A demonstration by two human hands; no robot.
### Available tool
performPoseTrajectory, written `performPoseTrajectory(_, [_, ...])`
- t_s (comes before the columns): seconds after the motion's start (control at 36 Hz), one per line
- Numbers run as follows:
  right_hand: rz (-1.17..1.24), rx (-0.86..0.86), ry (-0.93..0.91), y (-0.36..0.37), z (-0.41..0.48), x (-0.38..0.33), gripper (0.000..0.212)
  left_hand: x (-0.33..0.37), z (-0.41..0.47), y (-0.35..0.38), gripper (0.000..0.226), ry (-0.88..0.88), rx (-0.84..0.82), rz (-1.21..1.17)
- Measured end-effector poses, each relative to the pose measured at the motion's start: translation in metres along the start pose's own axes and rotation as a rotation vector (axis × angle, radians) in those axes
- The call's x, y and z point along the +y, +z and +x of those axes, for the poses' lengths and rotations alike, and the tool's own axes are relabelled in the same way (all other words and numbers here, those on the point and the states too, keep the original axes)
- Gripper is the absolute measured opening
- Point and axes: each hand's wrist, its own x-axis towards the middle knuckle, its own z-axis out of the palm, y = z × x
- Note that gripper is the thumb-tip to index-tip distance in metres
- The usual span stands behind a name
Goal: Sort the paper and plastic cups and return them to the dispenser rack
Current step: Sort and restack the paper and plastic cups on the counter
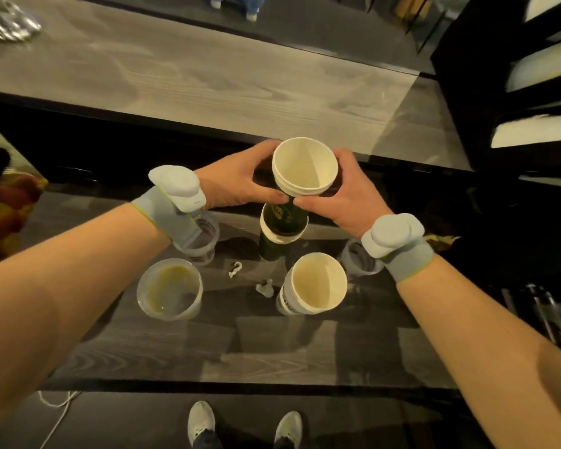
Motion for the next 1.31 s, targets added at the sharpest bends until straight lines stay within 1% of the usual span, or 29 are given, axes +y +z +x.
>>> performPoseTrajectory(0.17, [-0.039,-0.095,0.056,0.014,-0.004,0.021,0.08,-0.008,0.001,0.014,0.101,-0.094,-0.059,0.036])
performPoseTrajectory(0.28, [-0.12,-0.179,0.078,0.03,-0.006,0.036,0.074,-0.02,0.004,0.028,0.083,-0.114,-0.061,0.241])
performPoseTrajectory(0.36, [-0.158,-0.215,0.113,0.043,-0.006,0.049,0.076,-0.027,0.005,0.035,0.088,-0.146,-0.103,0.353])
performPoseTrajectory(0.44, [-0.165,-0.218,0.134,0.048,-0.004,0.056,0.075,-0.031,0.006,0.039,0.087,-0.157,-0.144,0.395])
performPoseTrajectory(0.58, [-0.176,-0.265,0.147,0.033,0.003,0.062,0.069,-0.026,0.014,0.045,0.086,-0.16,-0.126,0.418])
performPoseTrajectory(0.67, [-0.214,-0.295,0.2,0.026,0.007,0.063,0.079,-0.025,0.013,0.041,0.085,-0.173,-0.115,0.453])
performPoseTrajectory(0.69, [-0.187,-0.282,0.235,0.016,0.006,0.065,0.08,-0.02,0.016,0.042,0.085,-0.17,-0.106,0.472])
performPoseTrajectory(0.72, [-0.153,-0.273,0.26,0.011,0.006,0.065,0.077,-0.018,0.016,0.041,0.083,-0.169,-0.087,0.479])
performPoseTrajectory(0.81, [-0.065,-0.166,0.319,-0.012,0.0,0.074,0.058,-0.002,0.018,0.038,0.076,-0.116,-0.044,0.472])
performPoseTrajectory(0.86, [-0.066,-0.069,0.351,-0.028,-0.009,0.09,0.051,0.013,0.026,0.042,0.069,-0.063,-0.038,0.446])
performPoseTrajectory(0.89, [-0.098,-0.038,0.36,-0.031,-0.013,0.097,0.051,0.019,0.027,0.044,0.066,-0.052,-0.039,0.433])
performPoseTrajectory(0.94, [-0.171,-0.01,0.376,-0.039,-0.022,0.116,0.058,0.033,0.036,0.052,0.06,-0.037,-0.084,0.441])
performPoseTrajectory(1.0, [-0.219,-0.041,0.436,-0.045,-0.029,0.13,0.073,0.046,0.049,0.065,0.055,-0.014,-0.165,0.466])
performPoseTrajectory(1.08, [-0.239,-0.108,0.524,-0.043,-0.042,0.154,0.1,0.058,0.073,0.092,0.058,0.0,-0.308,0.5])
performPoseTrajectory(1.14, [-0.249,-0.139,0.513,-0.037,-0.045,0.171,0.118,0.059,0.084,0.106,0.06,-0.009,-0.365,0.56])
performPoseTrajectory(1.17, [-0.249,-0.164,0.518,-0.035,-0.046,0.176,0.122,0.059,0.091,0.116,0.061,-0.025,-0.393,0.597])
performPoseTrajectory(1.19, [-0.222,-0.196,0.542,-0.035,-0.048,0.179,0.121,0.059,0.099,0.125,0.061,-0.035,-0.416,0.63])
performPoseTrajectory(1.25, [-0.133,-0.28,0.614,-0.033,-0.049,0.18,0.108,0.057,0.113,0.141,0.06,-0.056,-0.466,0.679])
performPoseTrajectory(1.28, [-0.105,-0.292,0.622,-0.032,-0.053,0.184,0.1,0.055,0.119,0.149,0.058,-0.071,-0.493,0.692])
performPoseTrajectory(1.31, [-0.119,-0.279,0.59,-0.026,-0.053,0.186,0.1,0.052,0.12,0.152,0.055,-0.087,-0.515,0.698])
